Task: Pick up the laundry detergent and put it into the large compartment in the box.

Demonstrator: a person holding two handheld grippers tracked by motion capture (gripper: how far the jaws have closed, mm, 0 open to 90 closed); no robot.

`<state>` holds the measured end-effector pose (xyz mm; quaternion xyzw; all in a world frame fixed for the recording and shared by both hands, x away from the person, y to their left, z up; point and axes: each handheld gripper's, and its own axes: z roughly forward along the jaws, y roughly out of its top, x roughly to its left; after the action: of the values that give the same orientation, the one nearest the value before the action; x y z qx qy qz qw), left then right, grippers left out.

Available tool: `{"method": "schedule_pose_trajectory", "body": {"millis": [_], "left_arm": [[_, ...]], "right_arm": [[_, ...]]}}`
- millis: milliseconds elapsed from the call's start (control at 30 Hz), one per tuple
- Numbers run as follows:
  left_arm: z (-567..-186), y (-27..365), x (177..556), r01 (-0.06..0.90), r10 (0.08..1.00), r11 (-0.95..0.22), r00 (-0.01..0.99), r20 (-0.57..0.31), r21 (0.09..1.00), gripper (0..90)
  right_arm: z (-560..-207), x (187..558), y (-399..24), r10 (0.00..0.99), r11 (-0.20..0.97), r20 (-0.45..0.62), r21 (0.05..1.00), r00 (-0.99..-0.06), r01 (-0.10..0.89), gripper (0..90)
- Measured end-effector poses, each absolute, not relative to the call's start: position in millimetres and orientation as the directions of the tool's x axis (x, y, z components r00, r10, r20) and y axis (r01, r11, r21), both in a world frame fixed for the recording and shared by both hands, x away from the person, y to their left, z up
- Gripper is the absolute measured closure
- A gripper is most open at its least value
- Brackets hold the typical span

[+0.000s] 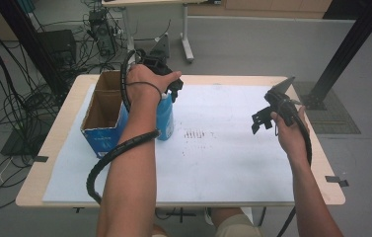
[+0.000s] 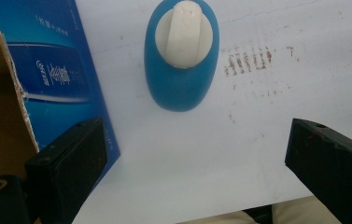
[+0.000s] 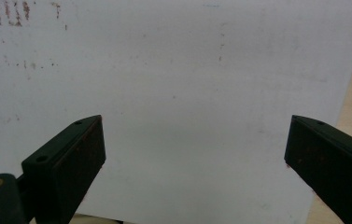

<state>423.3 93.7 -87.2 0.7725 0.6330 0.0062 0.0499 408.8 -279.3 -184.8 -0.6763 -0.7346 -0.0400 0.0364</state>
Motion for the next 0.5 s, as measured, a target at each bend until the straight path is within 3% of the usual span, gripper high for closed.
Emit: {"method": "schedule_pose_trajectory", "body": {"millis": [500], "left_arm": [[-87.5,90.2,428.1,0.976,0.977,-0.202,0.206,-0.048,0.085,6.4]], "right_arm": [[-185.9,409.2,-282.4,0.99,0.079,0.119,0.009,-0.08,0.997,5.3]]}}
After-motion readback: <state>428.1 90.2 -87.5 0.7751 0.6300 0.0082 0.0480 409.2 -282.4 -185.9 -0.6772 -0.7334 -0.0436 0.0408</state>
